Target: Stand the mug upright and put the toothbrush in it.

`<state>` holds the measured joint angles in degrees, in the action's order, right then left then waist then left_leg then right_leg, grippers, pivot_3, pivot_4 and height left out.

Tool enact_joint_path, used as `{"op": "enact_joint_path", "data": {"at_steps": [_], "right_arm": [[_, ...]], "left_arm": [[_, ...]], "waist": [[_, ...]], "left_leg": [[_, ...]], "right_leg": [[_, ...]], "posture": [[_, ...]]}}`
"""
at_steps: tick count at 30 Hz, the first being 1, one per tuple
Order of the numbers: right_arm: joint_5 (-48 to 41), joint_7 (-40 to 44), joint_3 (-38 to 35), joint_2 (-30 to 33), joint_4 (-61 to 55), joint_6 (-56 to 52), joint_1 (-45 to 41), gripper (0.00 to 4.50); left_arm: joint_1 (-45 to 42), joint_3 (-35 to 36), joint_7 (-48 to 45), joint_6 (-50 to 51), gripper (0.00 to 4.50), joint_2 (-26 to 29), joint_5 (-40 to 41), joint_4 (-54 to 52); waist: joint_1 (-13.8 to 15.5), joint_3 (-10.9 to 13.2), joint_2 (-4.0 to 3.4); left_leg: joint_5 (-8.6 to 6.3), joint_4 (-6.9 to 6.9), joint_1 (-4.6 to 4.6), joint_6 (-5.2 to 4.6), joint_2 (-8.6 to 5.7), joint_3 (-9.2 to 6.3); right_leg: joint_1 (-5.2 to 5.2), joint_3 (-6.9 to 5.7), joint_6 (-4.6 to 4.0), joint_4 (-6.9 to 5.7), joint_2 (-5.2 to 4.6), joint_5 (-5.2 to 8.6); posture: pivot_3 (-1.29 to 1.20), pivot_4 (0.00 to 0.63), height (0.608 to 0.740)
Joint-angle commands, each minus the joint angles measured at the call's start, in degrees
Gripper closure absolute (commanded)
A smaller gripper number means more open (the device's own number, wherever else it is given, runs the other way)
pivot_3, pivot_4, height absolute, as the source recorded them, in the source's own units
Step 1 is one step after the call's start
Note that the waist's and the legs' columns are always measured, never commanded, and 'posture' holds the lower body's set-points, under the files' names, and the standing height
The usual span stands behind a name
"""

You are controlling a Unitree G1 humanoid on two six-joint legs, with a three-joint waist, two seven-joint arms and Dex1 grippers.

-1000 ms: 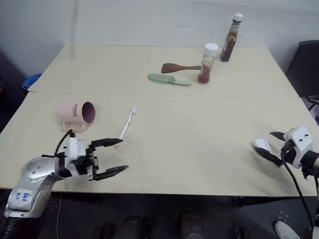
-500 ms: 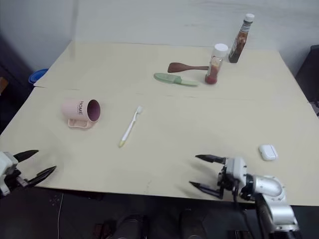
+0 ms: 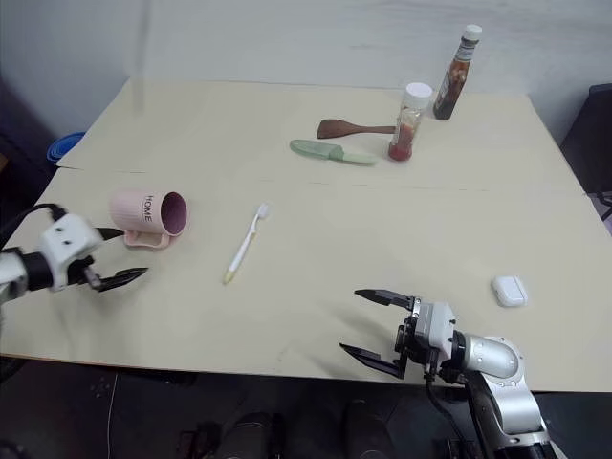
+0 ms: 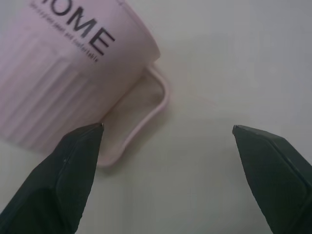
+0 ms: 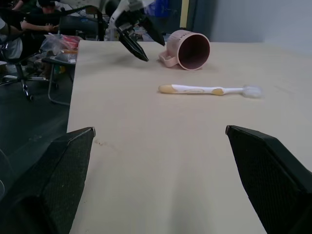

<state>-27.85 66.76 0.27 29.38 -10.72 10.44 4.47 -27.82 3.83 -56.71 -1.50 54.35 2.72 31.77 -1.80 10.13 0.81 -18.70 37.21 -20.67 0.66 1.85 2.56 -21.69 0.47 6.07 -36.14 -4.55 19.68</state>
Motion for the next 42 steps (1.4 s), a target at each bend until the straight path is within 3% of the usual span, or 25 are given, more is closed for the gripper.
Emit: {"op": "enact_joint_path", "data": {"at_steps": [1,7,14,20,22,27,29,32,35,42], "right_arm": [[-0.4,-1.3,0.5,-0.7,-2.2,-0.5,0.2,0.02],[-0.4,-1.8,3.3,0.3,-4.0,-4.6,0.6,0.02],[-0.7,-4.7,2.1,1.3,-6.5,-8.6,0.0,0.0],[-0.8,-7.5,0.1,1.6,-8.1,-9.9,0.8,0.0],[-1.1,-7.8,-1.8,2.5,-9.1,-9.6,3.3,0.0],[-4.6,-11.0,-8.4,3.8,-12.9,-12.1,9.2,0.0],[-5.6,-12.3,-11.7,4.1,-15.1,-12.5,12.1,0.0],[-4.9,-11.1,-16.0,5.5,-17.7,-11.5,18.9,0.0],[-2.7,-11.4,-18.9,5.0,-17.1,-8.2,22.4,0.0],[0.0,-16.3,-25.7,-0.4,-17.0,-1.1,26.9,0.0]], "left_arm": [[-6.0,-4.4,-3.1,-1.2,0.0,-1.4,-3.5,7.6],[-19.3,-12.2,-9.9,-1.0,0.0,-6.3,-9.5,24.2],[-26.7,-19.6,-12.4,-4.4,2.15,-7.5,-17.7,33.8],[-27.7,-19.3,-11.3,-7.9,3.86,-8.6,-18.0,36.9],[-27.6,-15.3,-16.4,-11.7,4.37,-10.9,-12.2,35.4],[-29.2,-5.8,-30.8,-16.3,4.41,-16.2,1.6,28.3],[-30.1,-4.1,-34.6,-10.5,4.41,-18.2,8.4,20.7],[-26.7,-7.1,-35.8,2.7,4.41,-23.4,20.2,1.3],[-22.5,-12.4,-35.2,7.2,4.41,-33.7,23.9,-7.9],[-19.9,-17.3,-30.4,3.3,4.41,-52.0,21.4,4.4]], "waist": [[0.1,0.0,0.03],[1.5,0.0,0.01],[1.6,-0.1,-0.11],[1.5,-0.2,-0.35],[1.6,-0.3,-0.44],[3.0,-0.2,-0.39],[2.9,0.0,0.06],[3.2,0.0,0.12],[3.3,-0.1,-0.02],[2.0,0.1,0.17]], "left_leg": [[-0.01,0.06,-0.01,-0.01,0.0,0.07],[-0.13,0.63,0.05,-0.33,-0.18,0.28],[-0.14,0.86,0.24,-0.55,-0.22,0.38],[-0.08,0.81,0.4,-0.4,-0.12,0.37],[-0.04,0.81,0.43,-0.38,-0.12,0.37],[-0.04,0.88,0.13,-0.45,-0.29,0.26],[-0.04,0.92,0.01,-0.48,-0.37,0.18],[0.12,1.06,-0.95,-0.21,-0.36,-0.17],[0.06,1.08,-1.06,-0.32,-0.54,-0.18],[0.12,1.1,-0.82,-0.86,-1.02,0.35]], "right_leg": [[-0.02,-0.11,0.01,-0.02,-0.02,0.0],[0.05,-0.33,0.1,-0.28,-0.03,-0.03],[0.21,-0.13,0.3,-0.44,-0.14,-0.18],[0.18,-0.11,0.2,-0.72,-0.33,-0.12],[0.19,-0.1,0.2,-0.78,-0.34,-0.12],[0.12,-0.3,0.19,-0.64,-0.6,-0.12],[0.07,-0.38,0.22,-0.57,-0.73,-0.14],[-0.52,-0.7,0.3,-0.67,-0.72,-0.18],[-0.57,-0.82,0.32,-0.65,-0.86,-0.19],[-0.27,-0.79,0.99,0.2,-0.84,-0.43]], "posture": [[0.0,0.15,0.74],[0.0,0.15,0.74],[0.0,0.15,0.74],[0.0,0.15,0.74],[0.0,0.15,0.74],[0.0,0.15,0.74],[0.0,0.15,0.74],[0.0,0.15,0.74],[0.0,0.15,0.74],[0.0,0.15,0.74]]}}
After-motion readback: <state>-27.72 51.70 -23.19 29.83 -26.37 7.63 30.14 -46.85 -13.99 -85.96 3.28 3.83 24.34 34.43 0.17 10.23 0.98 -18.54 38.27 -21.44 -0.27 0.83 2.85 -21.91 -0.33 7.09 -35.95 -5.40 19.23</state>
